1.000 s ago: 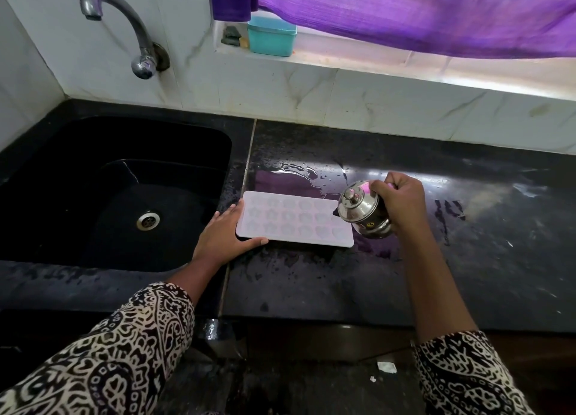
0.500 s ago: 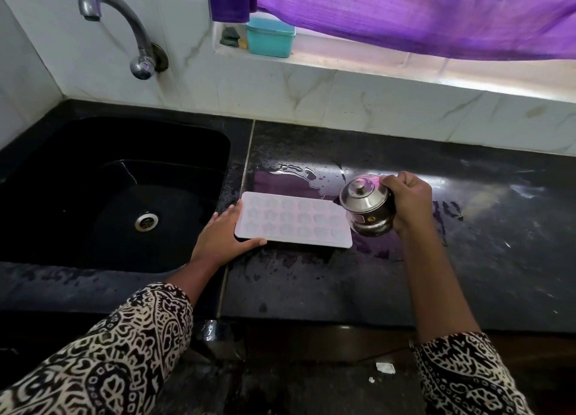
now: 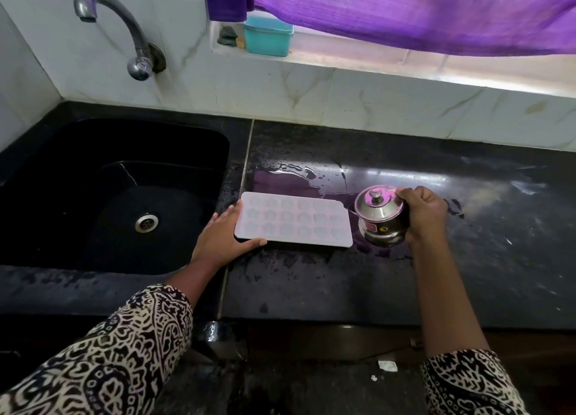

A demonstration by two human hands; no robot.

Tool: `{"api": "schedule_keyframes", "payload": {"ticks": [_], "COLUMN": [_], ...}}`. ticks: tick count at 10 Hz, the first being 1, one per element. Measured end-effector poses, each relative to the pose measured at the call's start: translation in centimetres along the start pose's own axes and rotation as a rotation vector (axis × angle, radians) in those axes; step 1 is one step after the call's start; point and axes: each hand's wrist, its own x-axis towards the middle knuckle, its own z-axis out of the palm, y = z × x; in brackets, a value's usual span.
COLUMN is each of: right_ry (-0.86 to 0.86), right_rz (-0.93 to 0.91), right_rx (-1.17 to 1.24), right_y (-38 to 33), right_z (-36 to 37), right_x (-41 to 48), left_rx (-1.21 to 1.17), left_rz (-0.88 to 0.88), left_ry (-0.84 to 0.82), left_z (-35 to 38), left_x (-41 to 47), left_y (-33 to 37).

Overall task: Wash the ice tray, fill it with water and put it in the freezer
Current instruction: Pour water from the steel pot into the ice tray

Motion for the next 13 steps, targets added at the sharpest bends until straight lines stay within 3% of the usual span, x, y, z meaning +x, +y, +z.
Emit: {"api": "schedule_keyframes", "payload": {"ticks": [4, 13], "right_ry": [0.001, -0.052], "right_rz": [-0.111, -0.180], "right_rx": [-0.214, -0.419], "right_y": [1.8, 2.8], "right_z": [-0.9, -0.2], "right_x": [-0.7, -0.6], "left_rx": [-0.001, -0.005], "left_rz": [-0.002, -0.015], "left_ry": [0.006, -0.007], "left_z": [-0.1, -0.3], "left_x": [-0.1, -0.2], "left_y": [0.2, 0.4]}}
